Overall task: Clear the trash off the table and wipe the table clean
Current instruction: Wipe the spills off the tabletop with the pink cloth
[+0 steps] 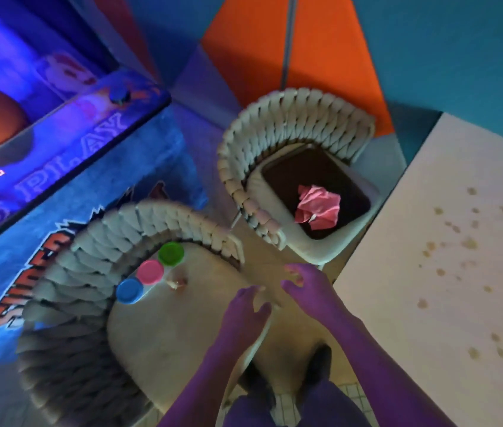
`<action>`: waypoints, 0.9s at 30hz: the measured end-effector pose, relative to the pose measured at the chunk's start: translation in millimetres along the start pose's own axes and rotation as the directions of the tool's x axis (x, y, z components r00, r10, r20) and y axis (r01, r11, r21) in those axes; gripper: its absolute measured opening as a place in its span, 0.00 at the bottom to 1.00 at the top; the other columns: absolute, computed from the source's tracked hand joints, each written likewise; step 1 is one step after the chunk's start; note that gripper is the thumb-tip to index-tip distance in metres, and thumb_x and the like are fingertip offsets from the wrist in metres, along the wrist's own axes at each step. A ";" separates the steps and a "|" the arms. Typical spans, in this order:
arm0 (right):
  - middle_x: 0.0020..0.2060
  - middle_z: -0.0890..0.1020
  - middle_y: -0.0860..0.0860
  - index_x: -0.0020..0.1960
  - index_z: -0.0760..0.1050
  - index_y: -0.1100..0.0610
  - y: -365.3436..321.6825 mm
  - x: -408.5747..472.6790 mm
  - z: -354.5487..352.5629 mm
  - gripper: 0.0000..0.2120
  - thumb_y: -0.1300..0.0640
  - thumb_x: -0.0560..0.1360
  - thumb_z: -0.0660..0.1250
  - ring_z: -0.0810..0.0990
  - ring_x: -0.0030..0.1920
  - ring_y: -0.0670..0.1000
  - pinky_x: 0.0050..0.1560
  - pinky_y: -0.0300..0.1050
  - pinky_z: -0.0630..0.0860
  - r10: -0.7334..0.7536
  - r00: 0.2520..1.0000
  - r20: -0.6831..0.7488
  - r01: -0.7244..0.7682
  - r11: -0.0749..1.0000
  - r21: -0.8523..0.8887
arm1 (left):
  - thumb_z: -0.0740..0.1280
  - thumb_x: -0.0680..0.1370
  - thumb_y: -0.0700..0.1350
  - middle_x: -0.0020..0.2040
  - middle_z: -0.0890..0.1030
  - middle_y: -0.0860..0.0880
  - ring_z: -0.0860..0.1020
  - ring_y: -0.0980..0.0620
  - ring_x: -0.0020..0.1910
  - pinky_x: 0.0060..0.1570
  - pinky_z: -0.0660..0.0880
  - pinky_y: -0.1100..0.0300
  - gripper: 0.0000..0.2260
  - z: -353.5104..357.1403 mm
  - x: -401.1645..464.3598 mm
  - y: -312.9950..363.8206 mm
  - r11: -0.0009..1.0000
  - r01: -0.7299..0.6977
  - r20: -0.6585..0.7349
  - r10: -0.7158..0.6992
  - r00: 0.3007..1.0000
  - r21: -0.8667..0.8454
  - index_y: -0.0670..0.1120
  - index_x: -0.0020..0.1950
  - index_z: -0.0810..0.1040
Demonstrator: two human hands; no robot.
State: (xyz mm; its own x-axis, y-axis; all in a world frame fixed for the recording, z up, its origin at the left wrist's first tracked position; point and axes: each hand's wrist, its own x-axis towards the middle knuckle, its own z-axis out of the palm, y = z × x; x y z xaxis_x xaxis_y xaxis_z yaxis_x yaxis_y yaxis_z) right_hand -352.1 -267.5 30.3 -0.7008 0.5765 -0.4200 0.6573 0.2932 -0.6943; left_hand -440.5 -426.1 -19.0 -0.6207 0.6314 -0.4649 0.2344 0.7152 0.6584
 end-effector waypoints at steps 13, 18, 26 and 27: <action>0.61 0.79 0.52 0.66 0.77 0.52 60.9 -25.0 -113.2 0.18 0.52 0.76 0.69 0.80 0.57 0.52 0.60 0.46 0.75 -0.018 0.995 -0.093 0.023 0.998 0.055 | 0.72 0.79 0.47 0.65 0.81 0.50 0.79 0.51 0.63 0.63 0.74 0.57 0.18 52.3 4.8 115.6 0.993 -0.104 -0.051 0.107 0.993 0.061 0.48 0.69 0.78; 0.59 0.80 0.51 0.66 0.77 0.51 83.9 -22.2 -151.5 0.18 0.50 0.77 0.69 0.79 0.57 0.52 0.57 0.44 0.73 -0.014 0.992 -0.128 0.018 0.999 0.029 | 0.69 0.80 0.49 0.65 0.80 0.55 0.80 0.56 0.60 0.60 0.77 0.56 0.18 61.8 12.5 158.6 0.974 -0.209 -0.035 0.213 0.976 0.090 0.52 0.70 0.76; 0.59 0.81 0.50 0.66 0.77 0.51 92.3 21.4 -211.5 0.17 0.50 0.78 0.68 0.79 0.57 0.50 0.60 0.48 0.76 -0.004 0.977 -0.211 0.020 0.997 0.072 | 0.68 0.81 0.48 0.62 0.80 0.55 0.79 0.61 0.56 0.56 0.78 0.59 0.16 49.3 62.6 222.1 0.939 -0.335 -0.095 0.342 0.935 0.081 0.51 0.69 0.76; 0.60 0.81 0.50 0.66 0.76 0.51 91.4 31.0 -217.8 0.18 0.50 0.78 0.68 0.79 0.57 0.50 0.59 0.48 0.76 -0.008 0.976 -0.217 0.021 0.998 0.060 | 0.68 0.81 0.48 0.63 0.80 0.54 0.79 0.60 0.57 0.57 0.79 0.58 0.17 47.2 73.6 231.4 0.930 -0.352 -0.102 0.363 0.926 0.104 0.51 0.70 0.76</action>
State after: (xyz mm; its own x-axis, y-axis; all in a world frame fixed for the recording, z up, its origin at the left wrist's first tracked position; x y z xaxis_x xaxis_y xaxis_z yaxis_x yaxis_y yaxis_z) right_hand -253.3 -56.7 81.0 -0.6292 0.7257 -0.2782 0.6243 0.2587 -0.7371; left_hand -396.6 -200.0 71.2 -0.5662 0.8137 -0.1317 0.5149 0.4739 0.7143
